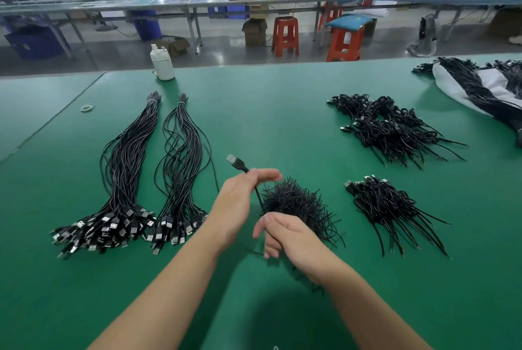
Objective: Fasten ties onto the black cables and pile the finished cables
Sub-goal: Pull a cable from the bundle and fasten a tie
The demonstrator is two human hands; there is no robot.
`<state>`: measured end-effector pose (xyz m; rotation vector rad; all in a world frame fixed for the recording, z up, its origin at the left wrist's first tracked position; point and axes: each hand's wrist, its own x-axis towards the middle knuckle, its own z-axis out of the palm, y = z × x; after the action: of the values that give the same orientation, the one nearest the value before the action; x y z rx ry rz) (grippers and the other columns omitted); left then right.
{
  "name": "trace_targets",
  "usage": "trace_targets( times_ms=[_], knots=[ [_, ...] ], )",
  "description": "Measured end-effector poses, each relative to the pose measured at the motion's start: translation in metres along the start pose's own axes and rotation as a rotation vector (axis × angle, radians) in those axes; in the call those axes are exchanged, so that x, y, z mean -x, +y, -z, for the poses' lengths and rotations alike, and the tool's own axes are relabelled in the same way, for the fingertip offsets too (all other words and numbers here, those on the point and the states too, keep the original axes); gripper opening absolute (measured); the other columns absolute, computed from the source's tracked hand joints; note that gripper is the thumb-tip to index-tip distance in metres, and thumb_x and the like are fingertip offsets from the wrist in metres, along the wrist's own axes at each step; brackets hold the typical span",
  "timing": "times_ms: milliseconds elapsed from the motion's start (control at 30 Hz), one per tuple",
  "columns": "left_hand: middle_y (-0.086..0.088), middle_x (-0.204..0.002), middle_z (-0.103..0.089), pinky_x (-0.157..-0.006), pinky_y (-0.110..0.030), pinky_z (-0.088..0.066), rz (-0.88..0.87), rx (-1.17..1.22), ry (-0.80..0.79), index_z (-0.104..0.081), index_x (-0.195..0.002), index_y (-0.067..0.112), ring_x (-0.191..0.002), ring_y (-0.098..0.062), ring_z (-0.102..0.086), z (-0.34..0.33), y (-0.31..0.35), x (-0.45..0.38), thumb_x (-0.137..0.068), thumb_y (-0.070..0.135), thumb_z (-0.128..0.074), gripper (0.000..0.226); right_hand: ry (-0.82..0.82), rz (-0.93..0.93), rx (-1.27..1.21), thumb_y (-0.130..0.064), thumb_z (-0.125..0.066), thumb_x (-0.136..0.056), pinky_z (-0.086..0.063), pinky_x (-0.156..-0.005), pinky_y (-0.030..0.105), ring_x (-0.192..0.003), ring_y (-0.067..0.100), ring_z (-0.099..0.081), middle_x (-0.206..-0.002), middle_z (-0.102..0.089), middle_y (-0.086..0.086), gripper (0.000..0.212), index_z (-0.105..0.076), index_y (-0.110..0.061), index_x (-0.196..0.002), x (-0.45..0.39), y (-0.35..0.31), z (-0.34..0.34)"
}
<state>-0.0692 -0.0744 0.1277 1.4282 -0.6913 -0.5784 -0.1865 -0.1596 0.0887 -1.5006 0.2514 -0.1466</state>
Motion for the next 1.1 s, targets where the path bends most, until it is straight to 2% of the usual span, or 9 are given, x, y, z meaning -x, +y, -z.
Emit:
trace_targets(
  times_ms=[133, 200, 267, 367, 533, 700, 800, 933, 1100],
  knots=[
    [-0.020, -0.082, -0.074, -0.093, -0.046, -0.056, 0.050, 0.670, -0.082, -0.075, -0.083, 0.006, -0.113, -0.043, -0.064, 0.015, 0.019, -0.002, -0.104, 0.028, -0.036, 0.050, -0.006, -0.146, -0.227, -0.030, -0.037, -0.108, -0.042, -0.061, 0.029, -0.055, 0.016, -0.023, -0.059, -0.021, 0.000, 0.037, -0.049, -0.014, -0.076, 0.003, 0.011, -0.001],
    [-0.011, -0.072, -0.073, -0.067, -0.033, -0.057, 0.135, 0.607, -0.266, -0.075, -0.081, 0.013, -0.087, -0.033, -0.074, 0.024, 0.026, 0.007, -0.099, 0.035, -0.042, 0.044, -0.025, -0.183, -0.333, -0.032, -0.042, -0.105, -0.038, -0.057, 0.026, -0.055, 0.016, -0.019, -0.059, -0.019, 0.001, 0.037, -0.048, -0.015, -0.072, 0.003, 0.012, 0.000],
    [-0.011, -0.072, -0.073, -0.048, -0.019, -0.040, 0.215, 0.436, -0.453, -0.074, -0.083, 0.011, -0.053, -0.021, -0.069, 0.032, 0.024, 0.016, -0.095, 0.038, -0.049, 0.038, -0.047, -0.198, -0.397, -0.032, -0.045, -0.103, -0.035, -0.055, 0.025, -0.053, 0.014, -0.019, -0.057, -0.021, -0.002, 0.037, -0.049, -0.017, -0.070, 0.003, 0.013, 0.001],
    [-0.021, -0.079, -0.073, -0.037, -0.017, -0.031, 0.318, 0.148, -0.658, -0.070, -0.091, 0.001, -0.045, -0.020, -0.065, 0.041, 0.015, 0.025, -0.100, 0.034, -0.046, 0.042, -0.048, -0.228, -0.423, -0.033, -0.048, -0.102, -0.029, -0.052, 0.025, -0.052, 0.014, -0.018, -0.056, -0.023, -0.003, 0.037, -0.051, -0.017, -0.069, 0.002, 0.014, 0.004],
    [-0.021, -0.091, -0.075, -0.053, -0.024, -0.053, 0.494, -0.415, -0.734, -0.062, -0.096, 0.000, -0.069, -0.023, -0.073, 0.038, -0.004, 0.040, -0.109, 0.027, -0.032, 0.042, 0.000, -0.262, -0.288, -0.054, -0.051, -0.092, -0.018, -0.046, 0.024, -0.049, 0.012, -0.016, -0.057, -0.023, -0.003, 0.043, -0.065, -0.024, -0.063, 0.000, 0.009, 0.005],
    [-0.012, -0.087, -0.076, -0.061, -0.028, -0.057, 0.518, -0.482, -0.618, -0.061, -0.098, 0.000, -0.076, -0.027, -0.074, 0.037, -0.014, 0.045, -0.109, 0.028, -0.031, 0.042, -0.043, -0.079, 0.115, -0.055, -0.046, -0.097, -0.027, -0.045, 0.022, -0.049, 0.005, -0.035, -0.056, -0.046, -0.016, 0.035, -0.063, -0.038, -0.123, 0.006, 0.004, -0.001],
    [-0.014, -0.093, -0.076, -0.062, -0.028, -0.056, 0.520, -0.444, -0.583, -0.061, -0.105, -0.002, -0.077, -0.027, -0.074, 0.038, -0.016, 0.046, -0.109, 0.029, -0.031, 0.043, -0.041, 0.074, 0.226, -0.028, -0.052, -0.102, -0.038, -0.052, 0.008, -0.052, -0.005, -0.052, -0.059, -0.061, -0.018, 0.020, -0.069, -0.022, -0.111, 0.008, -0.002, -0.004],
    [-0.017, -0.104, -0.073, -0.073, -0.038, -0.060, 0.524, -0.548, -0.585, -0.057, -0.113, -0.003, -0.085, -0.031, -0.073, 0.033, -0.020, 0.049, -0.108, 0.031, -0.032, 0.042, 0.064, 0.064, 0.350, -0.025, -0.053, -0.103, -0.050, -0.073, 0.034, -0.072, 0.007, -0.058, -0.077, -0.071, 0.008, 0.025, -0.076, -0.021, -0.094, 0.004, -0.001, -0.008],
    [-0.007, -0.109, -0.074, -0.099, -0.036, -0.049, 0.512, -0.810, -0.611, -0.058, -0.115, 0.005, -0.095, -0.012, -0.071, 0.037, -0.028, 0.050, -0.105, 0.046, -0.034, 0.048, 0.035, 0.050, 0.328, -0.028, -0.053, -0.102, -0.045, -0.072, 0.024, -0.071, 0.002, -0.054, -0.067, -0.063, -0.018, 0.025, -0.076, -0.031, -0.091, 0.006, 0.002, -0.011]
  ],
)
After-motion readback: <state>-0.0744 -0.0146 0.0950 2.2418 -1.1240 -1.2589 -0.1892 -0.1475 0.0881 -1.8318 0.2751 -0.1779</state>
